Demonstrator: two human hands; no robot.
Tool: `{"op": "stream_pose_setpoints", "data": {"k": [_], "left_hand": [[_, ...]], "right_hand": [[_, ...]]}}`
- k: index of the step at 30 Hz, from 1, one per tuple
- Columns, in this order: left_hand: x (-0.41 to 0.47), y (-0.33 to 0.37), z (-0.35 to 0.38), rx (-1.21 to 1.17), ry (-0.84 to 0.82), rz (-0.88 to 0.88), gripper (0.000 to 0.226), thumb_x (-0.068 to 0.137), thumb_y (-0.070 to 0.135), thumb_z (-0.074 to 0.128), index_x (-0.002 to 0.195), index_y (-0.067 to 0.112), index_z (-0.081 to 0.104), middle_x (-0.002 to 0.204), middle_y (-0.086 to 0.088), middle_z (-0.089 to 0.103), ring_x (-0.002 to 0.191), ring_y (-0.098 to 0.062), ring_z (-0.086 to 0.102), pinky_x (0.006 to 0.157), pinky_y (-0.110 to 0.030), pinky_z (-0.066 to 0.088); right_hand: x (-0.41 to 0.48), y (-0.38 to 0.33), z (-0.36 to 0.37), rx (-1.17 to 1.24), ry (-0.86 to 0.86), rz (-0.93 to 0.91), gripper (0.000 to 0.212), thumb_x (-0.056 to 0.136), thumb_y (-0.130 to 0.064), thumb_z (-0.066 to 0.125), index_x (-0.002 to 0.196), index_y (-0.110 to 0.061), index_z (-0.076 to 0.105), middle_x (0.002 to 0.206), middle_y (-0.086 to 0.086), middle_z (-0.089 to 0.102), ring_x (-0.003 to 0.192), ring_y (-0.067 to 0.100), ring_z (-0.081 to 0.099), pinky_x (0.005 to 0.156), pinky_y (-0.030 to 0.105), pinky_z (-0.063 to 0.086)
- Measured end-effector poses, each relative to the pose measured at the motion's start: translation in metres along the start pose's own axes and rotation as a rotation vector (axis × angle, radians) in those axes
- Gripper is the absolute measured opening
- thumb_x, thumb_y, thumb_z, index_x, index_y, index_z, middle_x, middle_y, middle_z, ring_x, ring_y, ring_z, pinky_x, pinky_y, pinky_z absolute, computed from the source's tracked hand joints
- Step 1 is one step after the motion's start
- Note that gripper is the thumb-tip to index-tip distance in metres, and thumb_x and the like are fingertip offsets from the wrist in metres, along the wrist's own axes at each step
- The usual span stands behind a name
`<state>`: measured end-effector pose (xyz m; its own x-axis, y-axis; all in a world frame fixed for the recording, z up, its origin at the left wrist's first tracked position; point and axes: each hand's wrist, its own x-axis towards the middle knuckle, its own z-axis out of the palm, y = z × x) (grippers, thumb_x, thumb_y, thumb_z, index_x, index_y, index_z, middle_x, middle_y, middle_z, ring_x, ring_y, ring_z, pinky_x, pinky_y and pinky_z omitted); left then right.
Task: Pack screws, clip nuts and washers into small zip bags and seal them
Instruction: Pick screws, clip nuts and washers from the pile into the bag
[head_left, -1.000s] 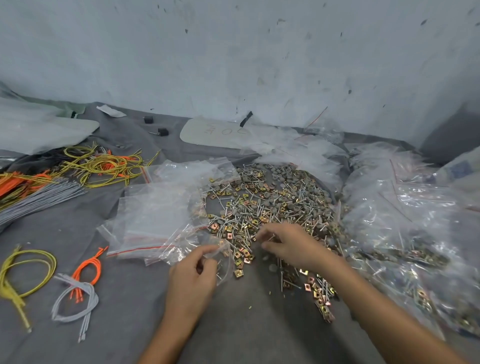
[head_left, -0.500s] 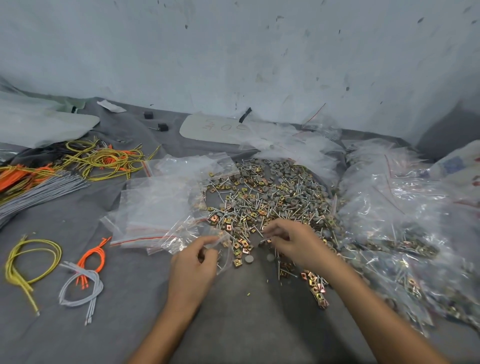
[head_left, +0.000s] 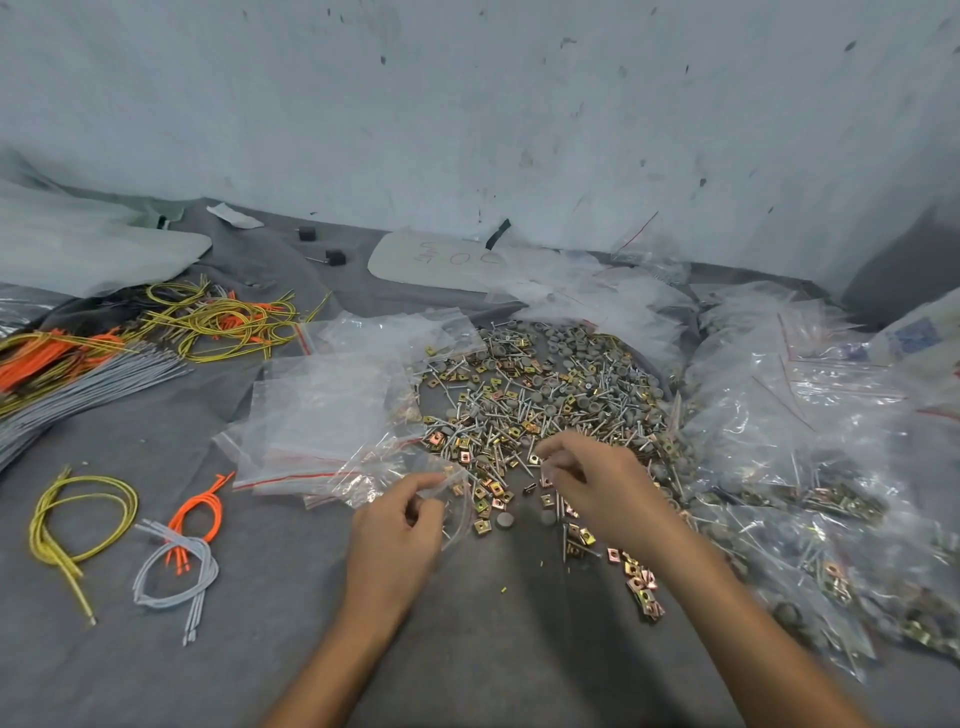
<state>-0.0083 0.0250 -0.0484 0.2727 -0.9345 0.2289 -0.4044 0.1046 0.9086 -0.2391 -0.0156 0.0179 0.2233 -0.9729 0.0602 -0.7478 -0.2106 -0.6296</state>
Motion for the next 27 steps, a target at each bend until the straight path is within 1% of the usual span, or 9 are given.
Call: {"op": "stream_pose_setpoints", "data": {"k": [2, 5, 10, 14, 17, 19, 22, 25, 27], "left_hand": [[0.0, 0.0, 0.0, 0.003, 0.0, -0.004, 0.031, 0.076, 0.025, 0.051, 0.093, 0.038, 0.073, 0.056, 0.005, 0.059, 0.048, -0.004, 0.047, 0.05, -0.02, 0.039], [0.0, 0.0, 0.0, 0.007, 0.003, -0.019, 0.032, 0.076, 0.026, 0.051, 0.095, 0.036, 0.075, 0.058, 0.006, 0.061, 0.049, -0.007, 0.051, 0.052, -0.025, 0.043], [0.0, -0.001, 0.0, -0.005, -0.008, -0.027, 0.033, 0.075, 0.029, 0.048, 0.095, 0.037, 0.074, 0.061, 0.005, 0.065, 0.055, -0.011, 0.059, 0.057, -0.029, 0.05], [0.0, 0.0, -0.001, -0.004, -0.004, -0.027, 0.031, 0.075, 0.027, 0.049, 0.092, 0.043, 0.071, 0.064, 0.009, 0.068, 0.058, -0.006, 0.061, 0.059, -0.026, 0.05], [0.0, 0.001, -0.001, -0.011, -0.003, -0.015, 0.03, 0.075, 0.026, 0.05, 0.089, 0.044, 0.07, 0.067, 0.01, 0.069, 0.061, -0.006, 0.063, 0.059, -0.022, 0.05], [0.0, 0.002, 0.0, -0.011, 0.004, -0.001, 0.03, 0.075, 0.026, 0.05, 0.087, 0.046, 0.069, 0.066, 0.01, 0.069, 0.059, -0.005, 0.062, 0.056, -0.018, 0.045], [-0.001, 0.001, 0.0, -0.009, 0.002, -0.012, 0.03, 0.076, 0.027, 0.05, 0.087, 0.046, 0.07, 0.064, 0.008, 0.067, 0.057, -0.007, 0.059, 0.054, -0.019, 0.044], [-0.001, 0.0, -0.001, -0.014, -0.013, -0.022, 0.031, 0.077, 0.028, 0.05, 0.094, 0.037, 0.074, 0.066, 0.006, 0.068, 0.058, -0.009, 0.06, 0.056, -0.026, 0.047], [-0.001, 0.0, -0.001, -0.013, -0.015, -0.02, 0.032, 0.077, 0.027, 0.05, 0.095, 0.035, 0.075, 0.065, 0.004, 0.068, 0.057, -0.01, 0.06, 0.056, -0.028, 0.047]], "right_hand": [[-0.003, -0.008, 0.008, 0.124, -0.045, 0.006, 0.018, 0.096, -0.02, 0.067, 0.105, -0.035, 0.067, 0.09, -0.018, 0.072, 0.078, 0.0, 0.069, 0.072, 0.02, 0.055], [-0.008, -0.018, 0.025, 0.211, -0.048, -0.017, 0.011, 0.09, -0.018, 0.075, 0.098, -0.025, 0.072, 0.087, -0.009, 0.074, 0.082, 0.007, 0.069, 0.075, 0.024, 0.056], [-0.022, -0.037, 0.063, 0.324, -0.008, -0.09, 0.011, 0.086, -0.018, 0.077, 0.084, -0.021, 0.066, 0.078, -0.002, 0.071, 0.072, 0.015, 0.066, 0.069, 0.031, 0.052], [-0.024, -0.046, 0.08, 0.199, -0.007, -0.146, 0.007, 0.09, -0.021, 0.071, 0.094, -0.025, 0.066, 0.087, -0.008, 0.073, 0.081, 0.008, 0.068, 0.079, 0.034, 0.054], [-0.025, -0.041, 0.075, 0.178, -0.002, -0.161, 0.011, 0.092, -0.02, 0.071, 0.099, -0.028, 0.069, 0.09, -0.015, 0.072, 0.078, 0.0, 0.064, 0.074, 0.02, 0.05], [-0.025, -0.032, 0.064, 0.16, 0.036, -0.117, 0.011, 0.093, -0.017, 0.07, 0.098, -0.027, 0.07, 0.09, -0.017, 0.07, 0.079, -0.002, 0.063, 0.074, 0.016, 0.048], [-0.023, -0.013, 0.047, -0.034, 0.046, -0.047, 0.008, 0.096, -0.027, 0.066, 0.103, -0.03, 0.071, 0.095, -0.018, 0.062, 0.085, -0.001, 0.057, 0.08, 0.024, 0.048], [-0.024, -0.005, 0.044, -0.215, -0.013, -0.046, 0.022, 0.099, -0.042, 0.058, 0.117, -0.032, 0.068, 0.104, -0.014, 0.056, 0.101, 0.01, 0.053, 0.089, 0.032, 0.047], [-0.026, -0.005, 0.049, -0.251, -0.034, -0.071, 0.027, 0.1, -0.048, 0.054, 0.119, -0.033, 0.067, 0.106, -0.013, 0.056, 0.105, 0.013, 0.048, 0.091, 0.034, 0.045]]}}
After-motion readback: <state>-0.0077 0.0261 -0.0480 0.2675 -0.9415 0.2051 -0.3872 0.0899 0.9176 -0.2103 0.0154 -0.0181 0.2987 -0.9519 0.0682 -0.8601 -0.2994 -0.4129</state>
